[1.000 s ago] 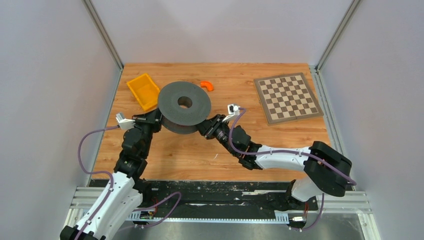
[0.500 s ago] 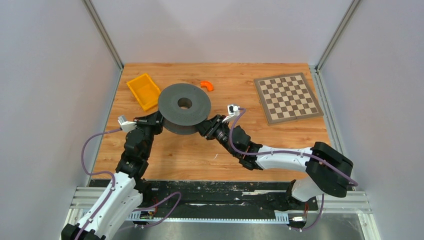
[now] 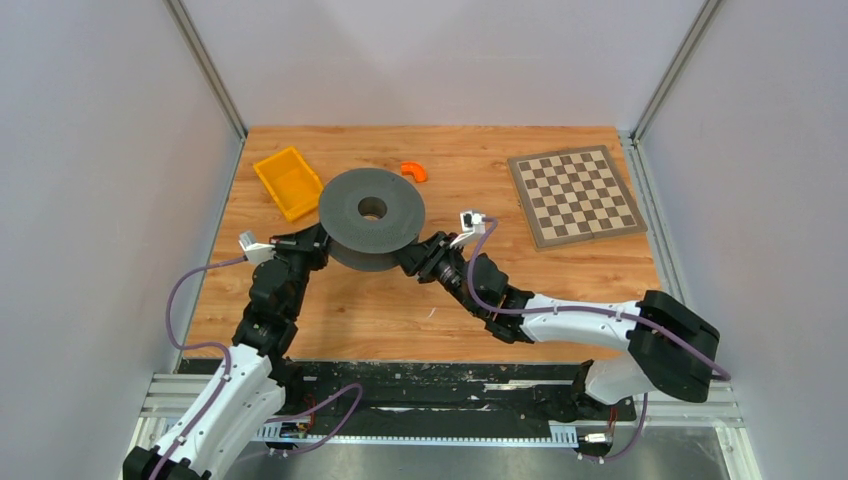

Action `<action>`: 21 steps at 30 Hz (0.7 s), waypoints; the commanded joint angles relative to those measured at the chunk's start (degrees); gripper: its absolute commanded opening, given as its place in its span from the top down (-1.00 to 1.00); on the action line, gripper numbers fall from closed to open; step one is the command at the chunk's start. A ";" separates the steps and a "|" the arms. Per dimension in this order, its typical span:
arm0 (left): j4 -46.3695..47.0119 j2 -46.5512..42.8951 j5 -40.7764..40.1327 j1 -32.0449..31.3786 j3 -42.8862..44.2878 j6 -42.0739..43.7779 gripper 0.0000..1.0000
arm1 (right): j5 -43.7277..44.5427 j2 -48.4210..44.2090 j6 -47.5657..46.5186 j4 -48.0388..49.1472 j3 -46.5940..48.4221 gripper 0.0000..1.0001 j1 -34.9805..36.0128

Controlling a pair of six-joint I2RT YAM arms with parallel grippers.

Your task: Wrap the cables

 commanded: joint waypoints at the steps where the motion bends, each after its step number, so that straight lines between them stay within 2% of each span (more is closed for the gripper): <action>1: 9.88 -1.65 5.03 -1.40 1.56 -4.79 1.00 | 0.76 -2.63 -2.22 -2.46 -1.29 0.32 0.20; 11: 9.95 -1.51 5.26 -1.41 1.56 -4.92 1.00 | -0.18 -5.22 -3.30 -2.53 -2.02 0.34 0.19; 18: 9.75 -1.84 5.06 -1.41 1.55 -4.94 1.00 | -0.03 -7.02 -1.94 -9.90 -0.97 0.25 0.22; 21: 9.93 -1.73 5.01 -1.34 1.46 -5.10 1.00 | 0.55 -7.50 -1.20 -12.59 -0.80 0.26 0.20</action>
